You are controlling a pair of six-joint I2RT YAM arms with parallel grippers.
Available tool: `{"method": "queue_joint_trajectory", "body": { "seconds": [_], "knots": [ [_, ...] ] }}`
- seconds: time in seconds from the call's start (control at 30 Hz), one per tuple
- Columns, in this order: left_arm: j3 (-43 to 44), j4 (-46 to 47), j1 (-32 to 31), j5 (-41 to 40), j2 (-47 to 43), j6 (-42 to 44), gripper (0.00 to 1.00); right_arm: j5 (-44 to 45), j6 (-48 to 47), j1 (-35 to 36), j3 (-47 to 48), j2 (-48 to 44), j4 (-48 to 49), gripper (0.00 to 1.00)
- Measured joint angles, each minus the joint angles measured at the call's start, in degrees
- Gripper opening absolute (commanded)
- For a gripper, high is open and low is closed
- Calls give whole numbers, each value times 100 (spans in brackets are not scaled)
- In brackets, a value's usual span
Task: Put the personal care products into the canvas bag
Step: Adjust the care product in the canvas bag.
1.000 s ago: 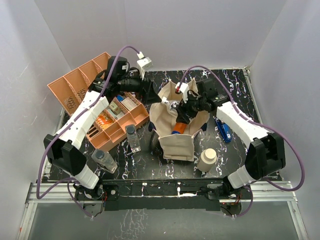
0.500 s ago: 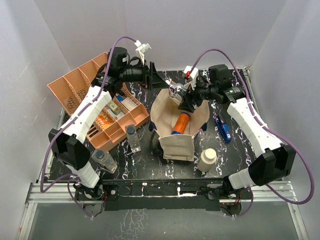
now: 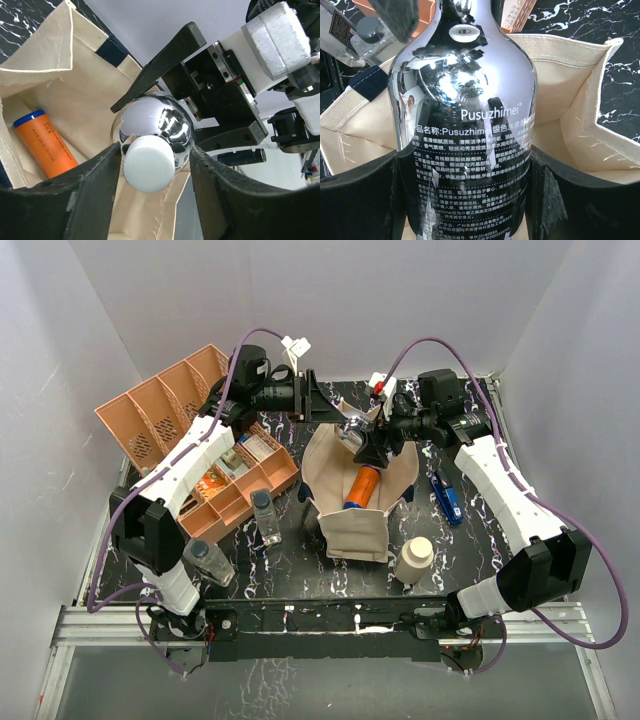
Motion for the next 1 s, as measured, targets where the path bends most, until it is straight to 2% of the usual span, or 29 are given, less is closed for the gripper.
{"method": "queue_joint_trajectory", "body": {
  "seconds": [0.17,0.33,0.4,0.53,0.63,0.73,1.0],
  "knots": [
    [-103,94,-28,39,20,-55,37,-7,28,-15,0,7,-31,8],
    [-107,136,-15,42,20,-52,33,-59,0,-52,0,13,-35,8],
    [-107,138,-13,48,20,-50,33,-74,-15,-61,0,13,-37,8],
    [-109,155,-13,52,20,-17,45,-92,-31,-66,0,13,-37,8],
    [-116,177,-44,61,20,13,50,-98,-28,-63,-2,15,-33,8],
    [-116,195,-59,68,20,13,46,-116,-31,-63,-11,15,-33,8],
    [-118,197,-57,57,20,52,42,-151,-59,-66,-31,15,-31,8]
  ]
}}
